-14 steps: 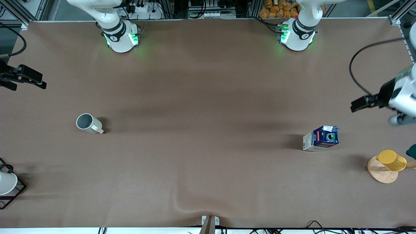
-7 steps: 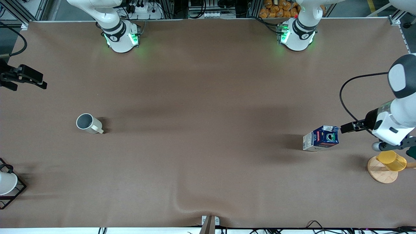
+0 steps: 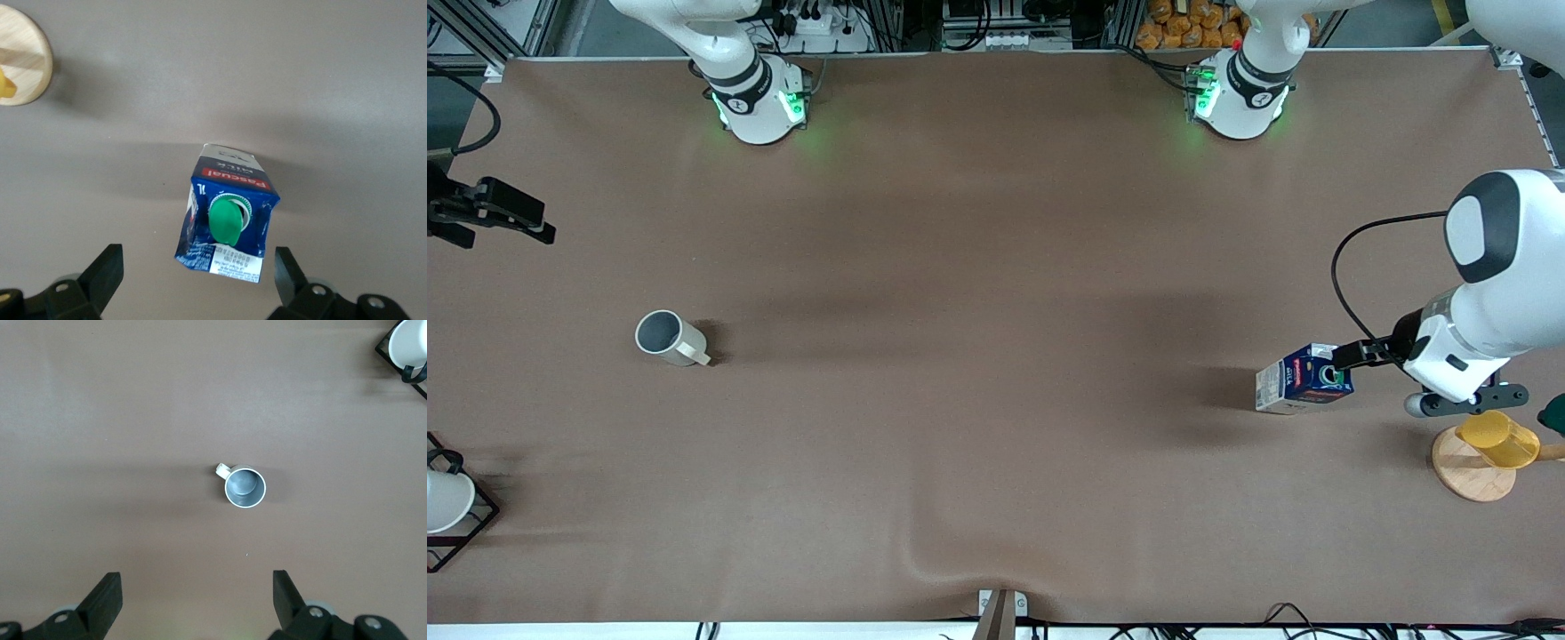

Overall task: Place milk next to cup
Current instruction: 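Close the left gripper around the milk carton's top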

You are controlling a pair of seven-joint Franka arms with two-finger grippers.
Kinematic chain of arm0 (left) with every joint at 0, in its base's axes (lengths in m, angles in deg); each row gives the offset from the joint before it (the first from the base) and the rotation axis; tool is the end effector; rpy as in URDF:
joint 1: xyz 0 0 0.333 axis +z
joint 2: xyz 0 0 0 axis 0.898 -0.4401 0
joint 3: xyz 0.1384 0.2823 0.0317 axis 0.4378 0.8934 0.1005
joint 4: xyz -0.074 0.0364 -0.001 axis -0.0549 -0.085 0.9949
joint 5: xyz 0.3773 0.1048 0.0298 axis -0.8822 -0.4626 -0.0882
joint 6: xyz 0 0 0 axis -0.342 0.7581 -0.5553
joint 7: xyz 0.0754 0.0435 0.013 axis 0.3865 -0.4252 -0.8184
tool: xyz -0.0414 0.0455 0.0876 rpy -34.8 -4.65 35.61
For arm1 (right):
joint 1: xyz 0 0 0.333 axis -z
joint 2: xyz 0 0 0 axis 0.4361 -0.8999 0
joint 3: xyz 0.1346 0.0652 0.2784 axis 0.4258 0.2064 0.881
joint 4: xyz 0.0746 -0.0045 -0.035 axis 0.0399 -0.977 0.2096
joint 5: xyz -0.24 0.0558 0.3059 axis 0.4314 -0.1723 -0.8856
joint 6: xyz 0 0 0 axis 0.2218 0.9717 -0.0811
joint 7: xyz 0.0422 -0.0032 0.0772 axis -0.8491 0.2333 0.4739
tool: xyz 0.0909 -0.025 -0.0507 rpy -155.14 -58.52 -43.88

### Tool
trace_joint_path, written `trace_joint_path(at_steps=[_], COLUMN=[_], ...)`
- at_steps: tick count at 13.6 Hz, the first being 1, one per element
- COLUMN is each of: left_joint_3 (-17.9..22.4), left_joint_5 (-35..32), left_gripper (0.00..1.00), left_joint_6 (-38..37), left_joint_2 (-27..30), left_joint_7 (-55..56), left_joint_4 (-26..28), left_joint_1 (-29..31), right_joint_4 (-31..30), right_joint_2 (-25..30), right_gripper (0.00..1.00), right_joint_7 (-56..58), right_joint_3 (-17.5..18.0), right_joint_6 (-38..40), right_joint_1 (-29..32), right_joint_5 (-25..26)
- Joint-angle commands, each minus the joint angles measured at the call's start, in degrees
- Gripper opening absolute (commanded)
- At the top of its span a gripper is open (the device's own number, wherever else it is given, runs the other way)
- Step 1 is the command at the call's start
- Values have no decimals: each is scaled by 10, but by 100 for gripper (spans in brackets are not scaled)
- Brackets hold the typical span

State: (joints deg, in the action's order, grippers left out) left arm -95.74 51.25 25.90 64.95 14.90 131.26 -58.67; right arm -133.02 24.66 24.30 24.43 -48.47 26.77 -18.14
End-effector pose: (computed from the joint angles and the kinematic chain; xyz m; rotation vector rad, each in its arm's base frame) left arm 0.6486 -0.0044 0.4101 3.1347 0.1767 -0.0711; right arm 0.5609 -0.0238 0.6421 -3.1149 -0.0529 0.0800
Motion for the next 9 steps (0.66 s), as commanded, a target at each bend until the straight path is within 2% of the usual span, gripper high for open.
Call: trace_joint_path(at_steps=[1,9], left_joint_3=[0,0], left_joint_5=[7,7], left_gripper=[100,100], left_joint_6=[32,48], left_joint_2=[-8,-37], left_joint_7=[-15,-16], left_joint_4=[15,14], left_joint_1=[-3,-7], right_joint_4=[0,0], right_joint_2=[-2,-3], right_gripper=[100,100], right_joint_7=[-2,-7], right_joint_3=[1,1], right_joint_6=[2,3], right_joint_1=[4,-2], right_joint_5=[-4,-4])
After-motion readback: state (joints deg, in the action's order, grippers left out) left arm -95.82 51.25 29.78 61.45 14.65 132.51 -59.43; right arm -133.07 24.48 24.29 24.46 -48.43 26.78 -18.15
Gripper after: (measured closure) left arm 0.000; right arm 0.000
